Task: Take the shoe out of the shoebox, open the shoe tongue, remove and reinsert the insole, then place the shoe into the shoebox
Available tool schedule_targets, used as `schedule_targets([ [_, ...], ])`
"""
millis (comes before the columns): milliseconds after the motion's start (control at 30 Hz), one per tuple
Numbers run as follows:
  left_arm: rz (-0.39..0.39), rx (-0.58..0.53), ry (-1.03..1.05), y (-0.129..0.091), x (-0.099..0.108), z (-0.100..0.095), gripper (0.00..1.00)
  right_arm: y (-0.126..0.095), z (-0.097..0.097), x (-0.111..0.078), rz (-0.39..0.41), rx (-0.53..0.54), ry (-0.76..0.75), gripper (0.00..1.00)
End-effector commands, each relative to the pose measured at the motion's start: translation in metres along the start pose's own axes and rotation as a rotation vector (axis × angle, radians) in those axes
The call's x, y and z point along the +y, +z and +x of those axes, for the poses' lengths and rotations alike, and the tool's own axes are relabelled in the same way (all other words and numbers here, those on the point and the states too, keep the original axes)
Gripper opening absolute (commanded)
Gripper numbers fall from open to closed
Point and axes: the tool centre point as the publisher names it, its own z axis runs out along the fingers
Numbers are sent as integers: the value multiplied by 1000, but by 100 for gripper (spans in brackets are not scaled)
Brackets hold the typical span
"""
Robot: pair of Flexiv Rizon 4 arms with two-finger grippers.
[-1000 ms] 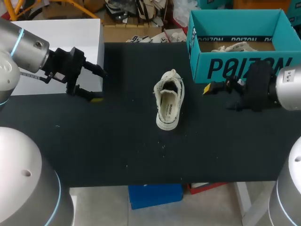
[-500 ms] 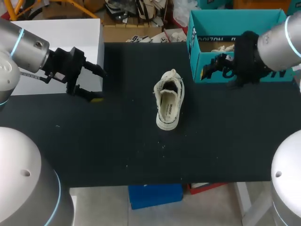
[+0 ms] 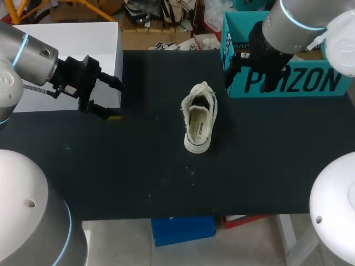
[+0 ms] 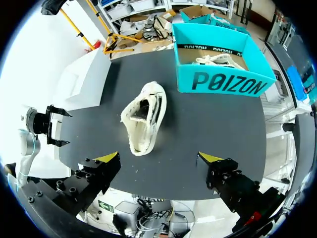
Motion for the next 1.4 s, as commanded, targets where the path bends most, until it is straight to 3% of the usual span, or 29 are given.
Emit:
schedule_targets([
  [33,-6,1,-1,0,-1,1,100,11,10,22,59,-180,-51,100],
  [333,-6,1,-1,0,-1,1,100,38,21,42,131,-210,-145,100],
  [1033,-6,1,-1,0,-1,1,100,102,25,45,160,-201,-143,100],
  [1133,-6,1,-1,0,-1,1,100,110,22,45,166,-195,-141,95],
  [1400,-6,1,-1,0,-1,1,100,127,17,45,177,-181,-132,100],
])
